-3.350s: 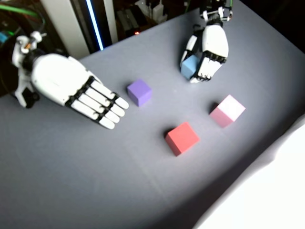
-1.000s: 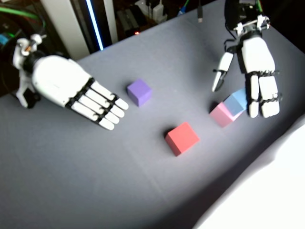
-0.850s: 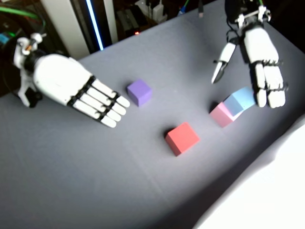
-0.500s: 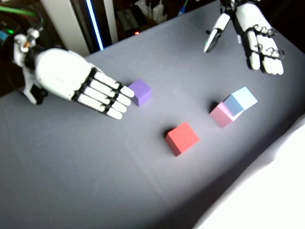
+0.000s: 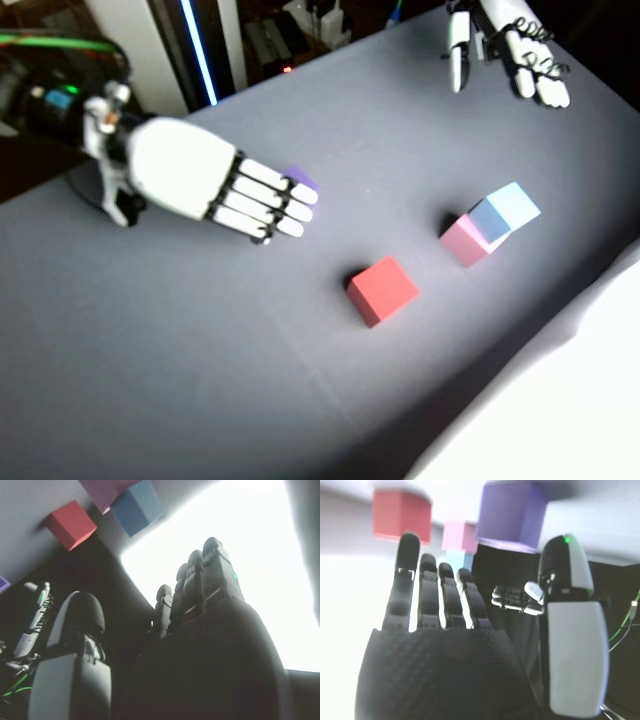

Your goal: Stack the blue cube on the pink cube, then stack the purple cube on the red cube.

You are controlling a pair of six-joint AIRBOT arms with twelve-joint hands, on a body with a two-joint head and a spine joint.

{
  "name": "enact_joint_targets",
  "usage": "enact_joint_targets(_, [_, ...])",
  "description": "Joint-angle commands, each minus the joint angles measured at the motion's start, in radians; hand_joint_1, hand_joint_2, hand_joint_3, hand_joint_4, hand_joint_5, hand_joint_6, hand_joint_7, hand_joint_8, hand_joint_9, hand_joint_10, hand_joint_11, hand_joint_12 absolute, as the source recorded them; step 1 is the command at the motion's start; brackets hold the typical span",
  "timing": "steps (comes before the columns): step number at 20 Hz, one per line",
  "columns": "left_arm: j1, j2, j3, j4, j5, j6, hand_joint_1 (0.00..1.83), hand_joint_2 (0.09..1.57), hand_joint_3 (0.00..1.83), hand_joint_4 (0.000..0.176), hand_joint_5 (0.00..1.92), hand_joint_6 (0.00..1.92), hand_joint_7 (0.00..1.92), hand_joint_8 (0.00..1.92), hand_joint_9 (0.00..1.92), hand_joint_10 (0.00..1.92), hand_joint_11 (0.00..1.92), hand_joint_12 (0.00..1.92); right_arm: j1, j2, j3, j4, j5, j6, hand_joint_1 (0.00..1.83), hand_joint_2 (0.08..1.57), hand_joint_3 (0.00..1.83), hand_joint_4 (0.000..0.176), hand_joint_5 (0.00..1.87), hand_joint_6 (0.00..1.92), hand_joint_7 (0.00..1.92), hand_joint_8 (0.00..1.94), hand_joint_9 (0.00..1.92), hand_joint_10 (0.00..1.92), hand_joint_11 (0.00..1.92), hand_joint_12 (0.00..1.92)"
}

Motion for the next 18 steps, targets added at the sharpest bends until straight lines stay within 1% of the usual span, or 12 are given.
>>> enact_joint_targets(1, [0.007,0.013,-0.007,-0.004,-0.15,-0.004,0.65,1.31,0.0,0.096,0.0,0.0,0.0,0.0,0.0,0.0,0.0,0.0,0.018,-0.005,0.009,-0.006,0.08,0.003,0.79,1.08,0.0,0.025,0.0,0.0,0.0,0.0,0.0,0.01,0.0,1.18])
enact_joint_targets(3, [0.044,0.023,-0.022,-0.034,-0.187,-0.005,0.66,1.32,0.0,0.062,0.0,0.0,0.0,0.0,0.0,0.0,0.0,0.0,0.05,-0.037,0.036,-0.011,0.036,0.003,0.77,1.08,0.0,0.066,0.0,0.0,0.0,0.0,0.0,0.0,0.0,1.06])
enact_joint_targets(4, [0.058,0.025,-0.026,-0.044,-0.198,-0.006,0.66,1.32,0.0,0.056,0.0,0.0,0.0,0.0,0.0,0.0,0.0,0.0,0.06,-0.05,0.047,-0.013,0.021,0.003,0.77,1.07,0.0,0.058,0.0,0.0,0.0,0.0,0.0,0.0,0.0,1.01])
enact_joint_targets(6, [0.088,0.026,-0.03,-0.073,-0.228,-0.019,0.7,1.32,0.0,0.053,0.0,0.0,0.0,0.0,0.0,0.0,0.0,0.0,0.079,-0.078,0.072,-0.013,-0.019,0.003,0.85,1.07,0.0,0.0,0.0,0.0,0.0,0.0,0.0,0.0,0.0,0.44])
enact_joint_targets(8, [0.115,0.025,-0.035,-0.098,-0.26,-0.027,0.71,1.32,0.0,0.038,0.0,0.0,0.0,0.0,0.0,0.0,0.0,0.0,0.098,-0.104,0.094,-0.013,-0.052,0.003,0.88,1.06,0.0,0.0,0.0,0.0,0.05,0.01,0.03,0.01,0.0,0.27])
enact_joint_targets(10, [0.12,0.026,-0.037,-0.1,-0.27,-0.029,0.72,1.32,0.0,0.051,0.0,0.0,0.0,0.0,0.0,0.0,0.0,0.0,0.116,-0.125,0.114,-0.025,-0.088,0.003,0.96,1.1,0.01,0.0,0.2,0.04,0.33,0.05,0.19,0.19,0.0,0.75])
enact_joint_targets(11, [0.12,0.026,-0.037,-0.1,-0.27,-0.029,0.75,1.32,0.0,0.041,0.0,0.0,0.0,0.0,0.0,0.0,0.0,0.0,0.118,-0.131,0.12,-0.026,-0.095,0.003,1.11,1.16,0.01,0.0,0.55,0.18,0.69,0.29,0.36,0.76,0.0,1.45])
enact_joint_targets(12, [0.12,0.026,-0.037,-0.1,-0.272,-0.029,0.76,1.32,0.0,0.046,0.0,0.0,0.0,0.0,0.0,0.0,0.0,0.0,0.123,-0.135,0.126,-0.028,-0.105,0.003,1.21,1.19,0.01,0.0,0.66,1.01,0.91,1.03,0.82,1.05,0.56,1.65])
enact_joint_targets(13, [0.12,0.028,-0.038,-0.1,-0.277,-0.03,0.76,1.33,0.0,0.047,0.0,0.0,0.0,0.0,0.0,0.0,0.0,0.0,0.129,-0.135,0.13,-0.034,-0.108,0.003,1.23,1.2,0.0,0.0,0.69,1.19,0.94,1.21,1.01,1.06,0.78,1.57])
enact_joint_targets(14, [0.12,0.029,-0.04,-0.1,-0.28,-0.03,0.76,1.33,0.0,0.048,0.0,0.0,0.0,0.0,0.0,0.0,0.0,0.0,0.137,-0.134,0.132,-0.042,-0.108,0.003,1.24,1.19,0.0,0.0,0.75,1.13,0.96,1.23,1.11,1.09,0.96,1.52])
enact_joint_targets(17, [0.125,0.03,-0.041,-0.1,-0.29,-0.031,0.75,1.34,0.01,0.033,0.0,0.0,0.0,0.0,0.0,0.0,0.0,0.0,0.186,-0.114,0.132,-0.082,-0.103,0.003,1.34,1.22,0.0,0.0,0.68,1.14,0.77,1.38,0.82,1.56,0.71,1.73])
enact_joint_targets(18, [0.126,0.03,-0.041,-0.1,-0.291,-0.031,0.75,1.34,0.01,0.038,0.0,0.0,0.0,0.0,0.0,0.0,0.0,0.0,0.201,-0.104,0.132,-0.092,-0.098,0.003,1.34,1.25,0.01,0.0,0.65,1.19,0.75,1.44,0.74,1.67,0.61,1.85])
